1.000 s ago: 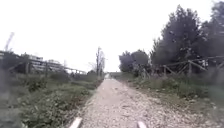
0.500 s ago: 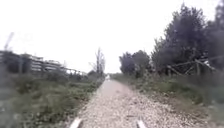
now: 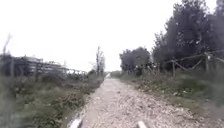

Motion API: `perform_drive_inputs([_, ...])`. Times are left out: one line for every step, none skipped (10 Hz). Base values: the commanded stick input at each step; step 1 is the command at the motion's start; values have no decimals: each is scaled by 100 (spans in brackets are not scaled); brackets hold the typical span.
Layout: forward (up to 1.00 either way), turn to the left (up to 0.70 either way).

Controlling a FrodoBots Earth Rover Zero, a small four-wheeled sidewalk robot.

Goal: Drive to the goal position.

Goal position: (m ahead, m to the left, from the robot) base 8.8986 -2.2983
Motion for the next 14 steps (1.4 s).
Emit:
perform_drive_inputs([70,0])
perform_drive_inputs([70,0])
perform_drive_inputs([70,0])
perform_drive_inputs([70,0])
perform_drive_inputs([70,0])
perform_drive_inputs([70,0])
perform_drive_inputs([70,0])
perform_drive_inputs([70,0])
perform_drive_inputs([70,-2])
perform_drive_inputs([70,-16])
perform_drive_inputs([70,-28])
perform_drive_inputs([70,-13])
perform_drive_inputs([70,-4])
perform_drive_inputs([70,0])
